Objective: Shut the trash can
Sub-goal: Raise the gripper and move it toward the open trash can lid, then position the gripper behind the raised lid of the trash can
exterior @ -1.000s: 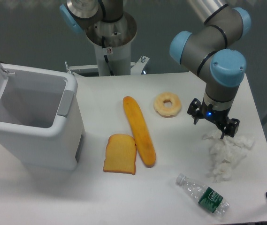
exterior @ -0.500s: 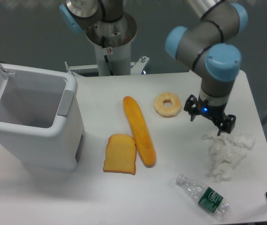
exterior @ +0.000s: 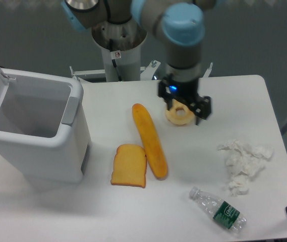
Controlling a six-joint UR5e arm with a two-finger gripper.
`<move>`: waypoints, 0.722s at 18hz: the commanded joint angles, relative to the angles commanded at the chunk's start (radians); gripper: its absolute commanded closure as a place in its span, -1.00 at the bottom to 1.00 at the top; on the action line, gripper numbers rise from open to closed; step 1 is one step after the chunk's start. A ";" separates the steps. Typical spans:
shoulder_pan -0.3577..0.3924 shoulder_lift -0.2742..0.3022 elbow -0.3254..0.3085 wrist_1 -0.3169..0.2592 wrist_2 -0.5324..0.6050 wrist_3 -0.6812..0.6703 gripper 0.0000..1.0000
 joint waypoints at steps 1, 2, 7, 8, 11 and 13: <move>-0.028 0.012 0.001 -0.024 -0.002 -0.043 -1.00; -0.051 0.028 0.003 -0.041 -0.008 -0.078 -1.00; -0.149 0.144 0.018 -0.169 -0.061 -0.172 -1.00; -0.167 0.164 0.024 -0.196 -0.080 -0.180 -1.00; -0.218 0.218 0.028 -0.229 -0.152 -0.204 -1.00; -0.249 0.230 0.034 -0.244 -0.204 -0.267 -1.00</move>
